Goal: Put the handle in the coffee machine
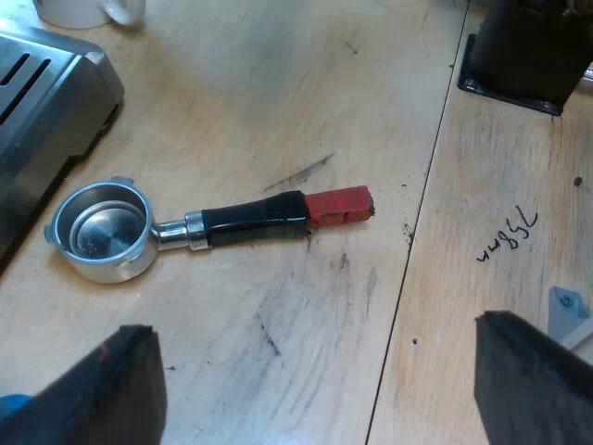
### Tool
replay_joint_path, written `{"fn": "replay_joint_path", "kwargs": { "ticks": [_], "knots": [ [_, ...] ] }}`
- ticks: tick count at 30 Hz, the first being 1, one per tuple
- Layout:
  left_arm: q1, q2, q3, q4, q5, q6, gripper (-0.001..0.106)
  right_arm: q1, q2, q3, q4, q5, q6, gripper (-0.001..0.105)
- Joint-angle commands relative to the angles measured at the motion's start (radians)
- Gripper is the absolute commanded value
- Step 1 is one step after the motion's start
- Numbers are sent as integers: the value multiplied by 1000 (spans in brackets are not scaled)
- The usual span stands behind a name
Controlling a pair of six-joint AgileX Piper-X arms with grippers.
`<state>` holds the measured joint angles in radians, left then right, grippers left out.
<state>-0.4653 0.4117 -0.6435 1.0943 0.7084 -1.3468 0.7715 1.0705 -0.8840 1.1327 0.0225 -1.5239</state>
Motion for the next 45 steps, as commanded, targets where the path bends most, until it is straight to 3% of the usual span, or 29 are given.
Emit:
{"fn": "replay_joint_path", "kwargs": {
  "ticks": [1, 12, 17, 22, 29, 36, 45],
  "knots": [
    [-3, 2, -6, -8, 8, 6, 71, 3, 27, 10, -43, -1, 12, 0],
    [-3, 5, 106, -59, 8, 21, 71, 3, 194, 42, -108, -58, 43, 0],
    [-3, 5, 107, -59, 8, 21, 71, 3, 262, 48, -119, -58, 43, 0],
    [-3, 5, 107, -59, 8, 21, 71, 8, 325, 100, -184, -158, 45, 0],
    [-3, 5, 107, -59, 8, 21, 71, 92, 371, 110, -253, -153, 44, 0],
    [-3, 5, 107, -59, 8, 21, 71, 148, 439, 110, -342, -142, 146, 0],
    [-3, 5, 107, -59, 8, 21, 71, 223, 449, 110, -383, -162, 187, 0]
  ]
}}
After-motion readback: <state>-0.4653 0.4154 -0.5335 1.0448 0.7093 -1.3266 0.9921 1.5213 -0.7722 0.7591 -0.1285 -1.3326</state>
